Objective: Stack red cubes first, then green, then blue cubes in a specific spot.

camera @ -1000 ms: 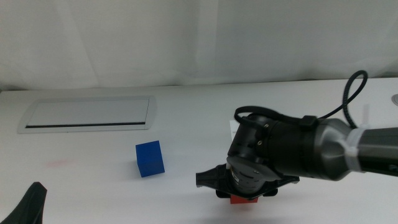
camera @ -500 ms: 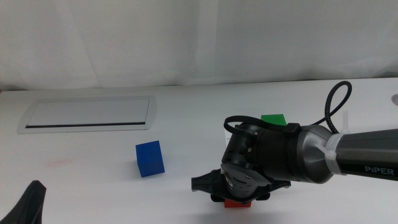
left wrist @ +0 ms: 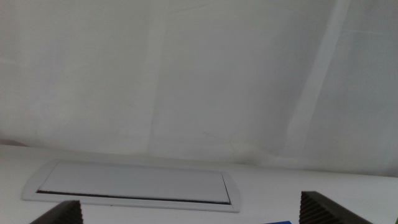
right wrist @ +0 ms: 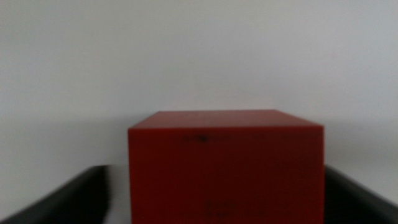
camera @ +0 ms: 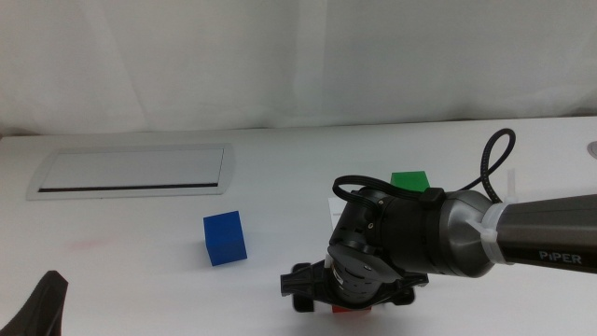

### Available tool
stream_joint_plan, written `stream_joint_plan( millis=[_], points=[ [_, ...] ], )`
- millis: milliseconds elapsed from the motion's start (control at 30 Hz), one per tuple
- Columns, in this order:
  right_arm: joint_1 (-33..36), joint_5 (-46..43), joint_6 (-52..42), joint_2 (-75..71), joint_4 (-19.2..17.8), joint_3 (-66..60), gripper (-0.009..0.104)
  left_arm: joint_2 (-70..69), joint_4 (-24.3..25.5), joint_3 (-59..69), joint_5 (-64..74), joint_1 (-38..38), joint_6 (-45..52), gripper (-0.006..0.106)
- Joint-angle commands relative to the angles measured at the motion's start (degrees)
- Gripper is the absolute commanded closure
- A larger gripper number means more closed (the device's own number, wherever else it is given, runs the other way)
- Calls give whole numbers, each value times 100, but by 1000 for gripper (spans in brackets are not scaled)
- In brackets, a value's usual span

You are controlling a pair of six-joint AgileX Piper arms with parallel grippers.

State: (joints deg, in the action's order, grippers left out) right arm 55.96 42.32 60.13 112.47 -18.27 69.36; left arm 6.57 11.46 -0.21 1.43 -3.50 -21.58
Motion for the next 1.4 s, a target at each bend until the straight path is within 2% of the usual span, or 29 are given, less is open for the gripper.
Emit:
stream_joint_plan(
  millis=[0, 200, 300, 433, 467, 667, 833, 967, 1067, 1200, 1367],
  points=[
    [9, -20, -111, -45, 23, -2, -8, -13, -14, 225, -72, 13, -51, 14],
    [9, 353, -670, -346, -208, 394, -8, -13, -14, 225, -72, 13, -51, 14],
    [-1, 562, -830, -610, -554, 655, -8, -13, -14, 225, -72, 13, -51, 14],
    [-122, 814, -859, -1041, -1262, 983, -8, -13, -14, 225, -72, 13, -51, 14],
    [-200, 851, -904, -1120, -1316, 1040, -8, -13, -14, 225, -72, 13, -51, 14],
    [-1227, 850, -1610, -1468, -992, 1227, -8, -13, -14, 225, -72, 13, -51, 14],
    [-2089, 776, -2623, -1445, -106, 1215, -8, -13, -14, 225, -72, 13, -51, 14],
    [-2402, 678, -2762, -1290, -96, 1215, -8, -13, -2, 225, -72, 13, -51, 14],
    [-2419, 535, -2762, -1095, -246, 1215, -8, -13, -2, 225, -72, 13, -51, 14],
    [-2428, 424, -2745, -697, -245, 1215, -8, -13, -2, 225, -72, 13, -51, 14],
    [-2510, 155, -2698, -188, 33, 1215, -8, -13, -2, 225, -72, 13, -51, 14]
  ],
)
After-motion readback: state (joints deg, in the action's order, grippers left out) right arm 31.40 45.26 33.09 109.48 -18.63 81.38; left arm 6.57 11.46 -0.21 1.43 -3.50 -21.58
